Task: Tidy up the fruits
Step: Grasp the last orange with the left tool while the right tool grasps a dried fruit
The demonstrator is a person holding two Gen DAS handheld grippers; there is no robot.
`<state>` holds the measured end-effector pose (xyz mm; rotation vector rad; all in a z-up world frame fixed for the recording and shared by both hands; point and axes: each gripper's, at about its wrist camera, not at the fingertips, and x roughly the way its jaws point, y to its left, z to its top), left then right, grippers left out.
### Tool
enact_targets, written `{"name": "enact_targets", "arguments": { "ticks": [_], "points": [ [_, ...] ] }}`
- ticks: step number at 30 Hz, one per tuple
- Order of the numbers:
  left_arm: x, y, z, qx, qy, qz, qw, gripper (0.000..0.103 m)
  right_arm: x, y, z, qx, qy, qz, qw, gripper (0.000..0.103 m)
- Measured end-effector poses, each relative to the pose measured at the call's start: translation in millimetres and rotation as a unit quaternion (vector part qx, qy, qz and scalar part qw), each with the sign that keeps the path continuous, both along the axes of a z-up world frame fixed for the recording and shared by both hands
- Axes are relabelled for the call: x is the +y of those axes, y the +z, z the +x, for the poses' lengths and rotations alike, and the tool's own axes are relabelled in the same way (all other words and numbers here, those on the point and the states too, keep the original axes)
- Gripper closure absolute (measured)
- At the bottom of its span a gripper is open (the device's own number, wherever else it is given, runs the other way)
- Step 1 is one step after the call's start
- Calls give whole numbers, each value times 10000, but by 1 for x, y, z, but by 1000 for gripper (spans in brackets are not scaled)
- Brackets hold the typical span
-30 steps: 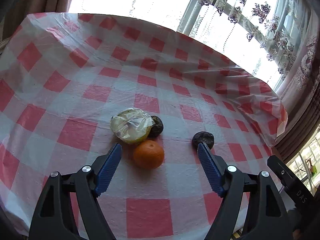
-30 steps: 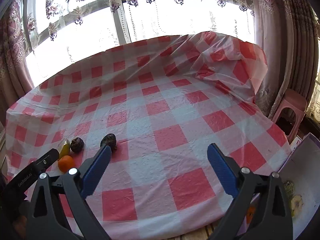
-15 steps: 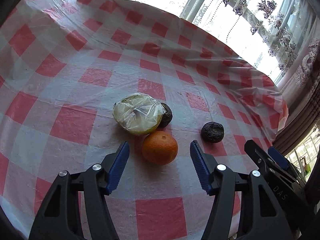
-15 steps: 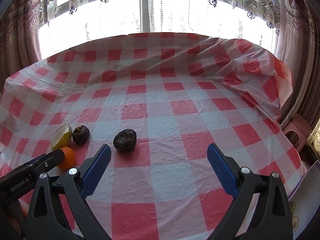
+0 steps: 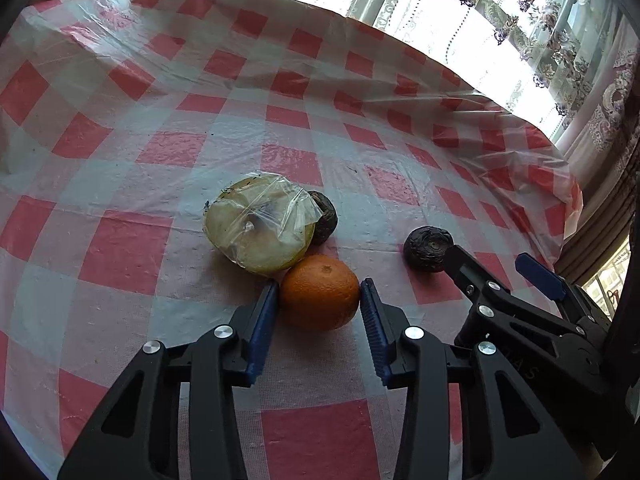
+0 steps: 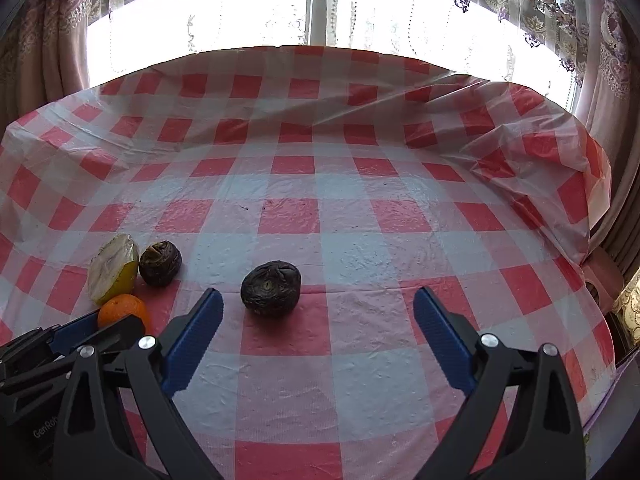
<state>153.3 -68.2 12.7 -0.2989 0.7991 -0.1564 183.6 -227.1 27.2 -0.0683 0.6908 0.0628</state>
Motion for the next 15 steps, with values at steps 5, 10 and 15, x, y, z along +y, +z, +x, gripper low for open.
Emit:
{"name": "enact_targets", "arguments": {
  "ticks": [5,10,15],
  "points": [
    [3,3,-3,-77,139,10,9999,65,15,-9,10,179,111,-305,9993,10],
    [10,8,-9,-242,341,25,9991,65,29,-13,15,234,104,-726,9970,17],
    [12,9,-11,-273,392,19,9989,65,44,-19,21,355,155,-1204,9920,29]
  ]
}}
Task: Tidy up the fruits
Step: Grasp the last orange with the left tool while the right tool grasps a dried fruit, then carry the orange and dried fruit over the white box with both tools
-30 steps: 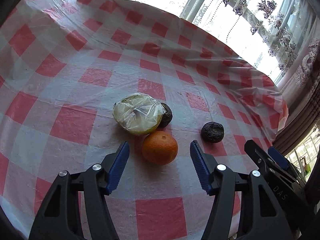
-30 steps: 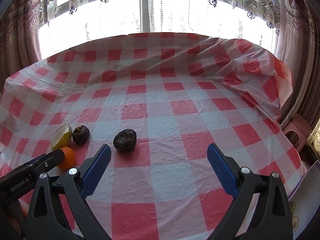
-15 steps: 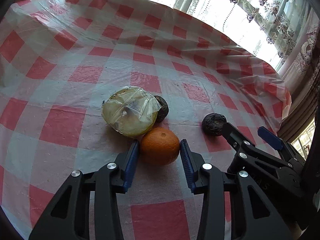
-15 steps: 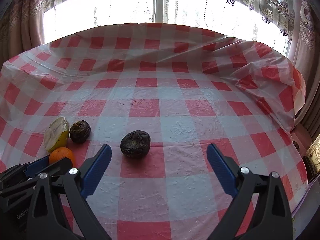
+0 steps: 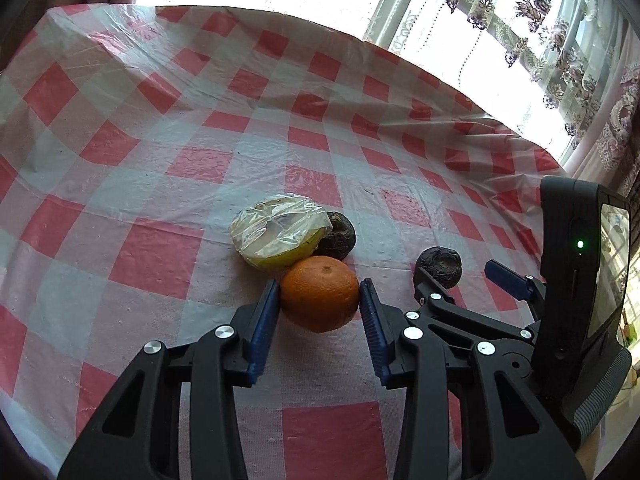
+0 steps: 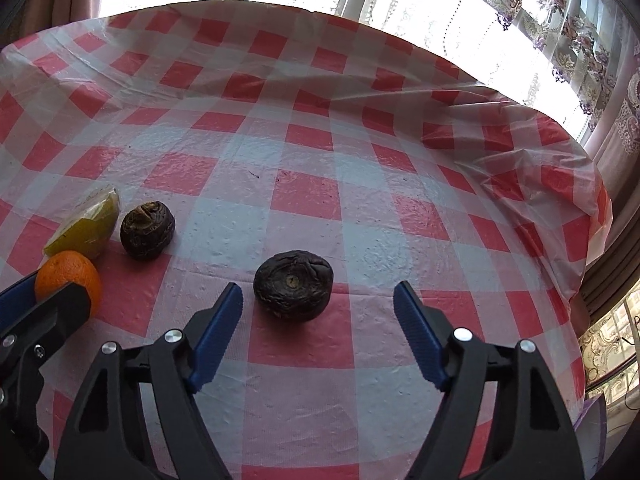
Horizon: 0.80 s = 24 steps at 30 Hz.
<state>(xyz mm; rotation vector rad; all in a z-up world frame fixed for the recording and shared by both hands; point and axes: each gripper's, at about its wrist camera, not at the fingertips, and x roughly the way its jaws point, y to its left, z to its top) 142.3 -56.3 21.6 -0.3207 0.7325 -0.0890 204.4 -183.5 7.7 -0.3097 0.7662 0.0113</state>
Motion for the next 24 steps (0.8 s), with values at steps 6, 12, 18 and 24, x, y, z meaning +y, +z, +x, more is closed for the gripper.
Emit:
{"name": "enact_targets", "arguments": {
  "ticks": [6,12,18,24],
  "points": [
    [0,0,-1,-11,2,3,10000,65,5,-2,7,141,105,-27,9998,44],
    [-1,2,-3,-47,-3,36,10000,65,4,-1,2,214,206,160,9994,61],
    [-6,4,-7,-109,-39,94,9999,65,-5,0,-11,252,187,303,9990,61],
    [-14,11,-14,-281,-154,183,9993,65,-28,9,-31,210,18,632,9978,61]
  ]
}}
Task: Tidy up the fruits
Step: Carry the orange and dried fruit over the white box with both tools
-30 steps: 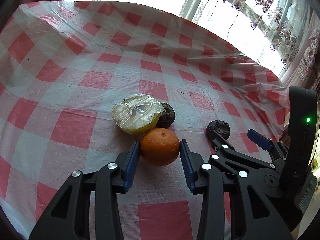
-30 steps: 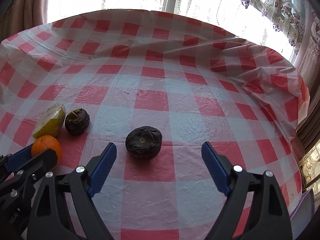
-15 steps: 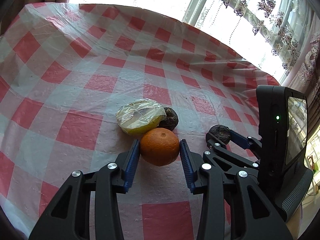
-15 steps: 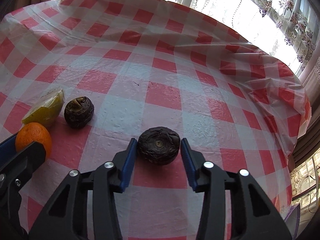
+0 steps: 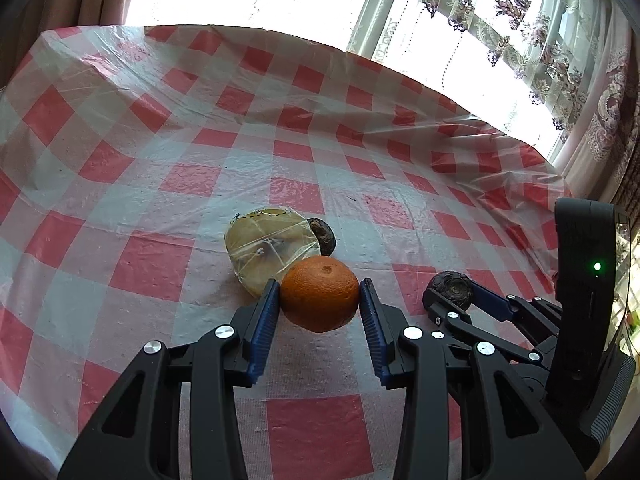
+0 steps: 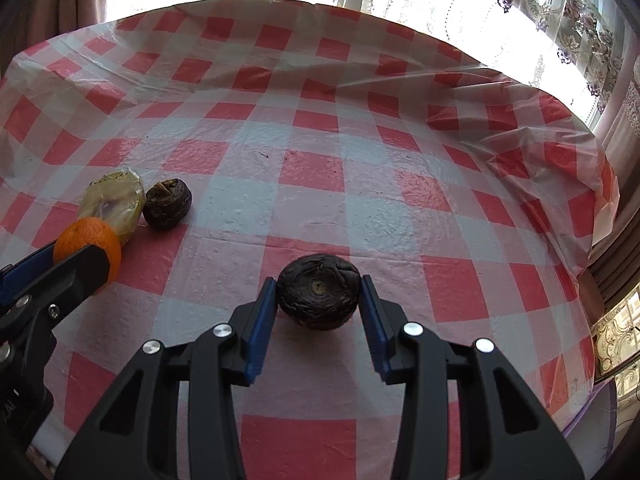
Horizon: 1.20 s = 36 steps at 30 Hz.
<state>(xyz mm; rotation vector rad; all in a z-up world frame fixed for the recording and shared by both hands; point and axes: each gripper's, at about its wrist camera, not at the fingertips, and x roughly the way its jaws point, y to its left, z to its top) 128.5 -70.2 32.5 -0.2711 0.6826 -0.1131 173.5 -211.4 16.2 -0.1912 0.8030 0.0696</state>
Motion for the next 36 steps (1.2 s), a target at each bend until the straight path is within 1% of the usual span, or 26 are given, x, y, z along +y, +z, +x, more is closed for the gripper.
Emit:
{"name": "enact_targets", "arguments": {
  "ticks": [5,13,20,26,30,34,36],
  "points": [
    [-7,4,-4,-93,-71,133,9998,65,-17,5,-17,-3,-123,194,9997,61],
    [-16,8,-7,-224,-158,361,9990,65,-38,12,-45,-11,-199,328,9993,61],
    [-26,15,-12,-333,-281,518,9977,65,-65,17,-70,-27,-327,489,9983,61],
    [-50,22,-18,-380,-634,625,9953,65,-98,17,-93,0,-508,498,9975,61],
    [-73,26,-25,-399,-958,726,9920,65,-125,12,-110,73,-694,479,9964,61],
    [-100,28,-33,-404,-1348,850,9864,65,-156,10,-129,142,-946,464,9943,61],
    [-116,29,-39,-419,-1574,933,9822,65,-171,8,-138,173,-1070,402,9933,61]
  ]
}}
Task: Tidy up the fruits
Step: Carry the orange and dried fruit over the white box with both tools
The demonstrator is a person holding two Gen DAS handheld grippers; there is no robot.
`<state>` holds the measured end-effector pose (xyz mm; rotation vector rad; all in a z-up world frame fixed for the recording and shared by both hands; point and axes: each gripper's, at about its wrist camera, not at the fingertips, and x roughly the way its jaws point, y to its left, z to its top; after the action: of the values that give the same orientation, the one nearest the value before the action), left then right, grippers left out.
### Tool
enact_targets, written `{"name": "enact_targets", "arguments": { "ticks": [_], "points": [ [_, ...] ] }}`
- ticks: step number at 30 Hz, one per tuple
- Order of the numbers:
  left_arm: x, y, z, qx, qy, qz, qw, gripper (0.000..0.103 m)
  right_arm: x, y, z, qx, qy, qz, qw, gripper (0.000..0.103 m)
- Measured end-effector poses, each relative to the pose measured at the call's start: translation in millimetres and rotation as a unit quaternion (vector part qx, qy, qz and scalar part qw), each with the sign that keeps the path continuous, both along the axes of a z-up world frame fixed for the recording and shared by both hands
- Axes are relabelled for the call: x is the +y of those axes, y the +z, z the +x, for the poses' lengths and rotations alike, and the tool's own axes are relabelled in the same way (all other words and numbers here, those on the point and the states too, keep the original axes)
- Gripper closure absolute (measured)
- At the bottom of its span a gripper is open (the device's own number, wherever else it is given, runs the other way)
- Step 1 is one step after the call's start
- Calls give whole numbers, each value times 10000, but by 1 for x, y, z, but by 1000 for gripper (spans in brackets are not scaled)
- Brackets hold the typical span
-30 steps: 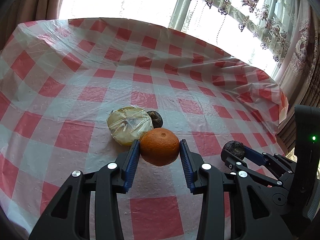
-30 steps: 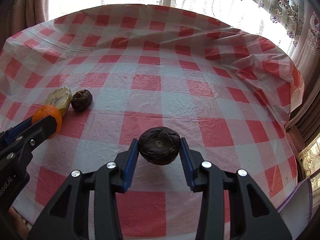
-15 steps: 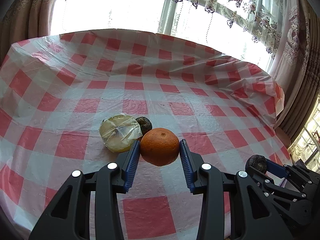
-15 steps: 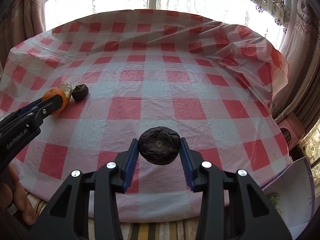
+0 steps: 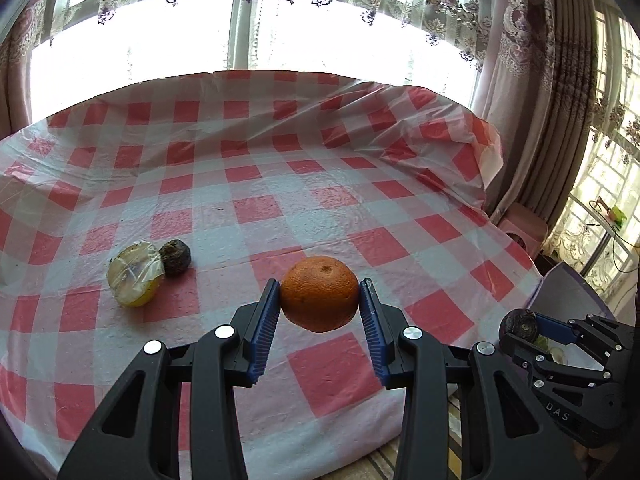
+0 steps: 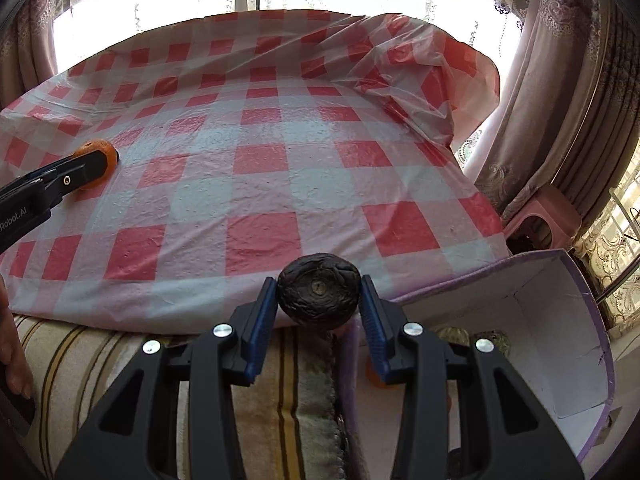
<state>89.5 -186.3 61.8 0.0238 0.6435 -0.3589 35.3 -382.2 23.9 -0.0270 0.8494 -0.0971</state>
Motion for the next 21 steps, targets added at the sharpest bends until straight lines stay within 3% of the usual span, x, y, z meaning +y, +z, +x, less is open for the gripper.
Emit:
{"name": "enact_targets", "arguments": {
  "ticks": [5,10,21],
  "points": [
    [-46,-1,-18,-14,-642,258,9976,65,-39,-4,-21,113,-325,-82,9994,61],
    [-94,-7,-40,-47,-1332,603,9892,65,-73,-9,-32,284,-545,-227,9979,61],
    [-168,-27,-71,52,-2467,1404,9588,65,-122,-33,-41,763,-859,-560,9918,61]
  ]
}}
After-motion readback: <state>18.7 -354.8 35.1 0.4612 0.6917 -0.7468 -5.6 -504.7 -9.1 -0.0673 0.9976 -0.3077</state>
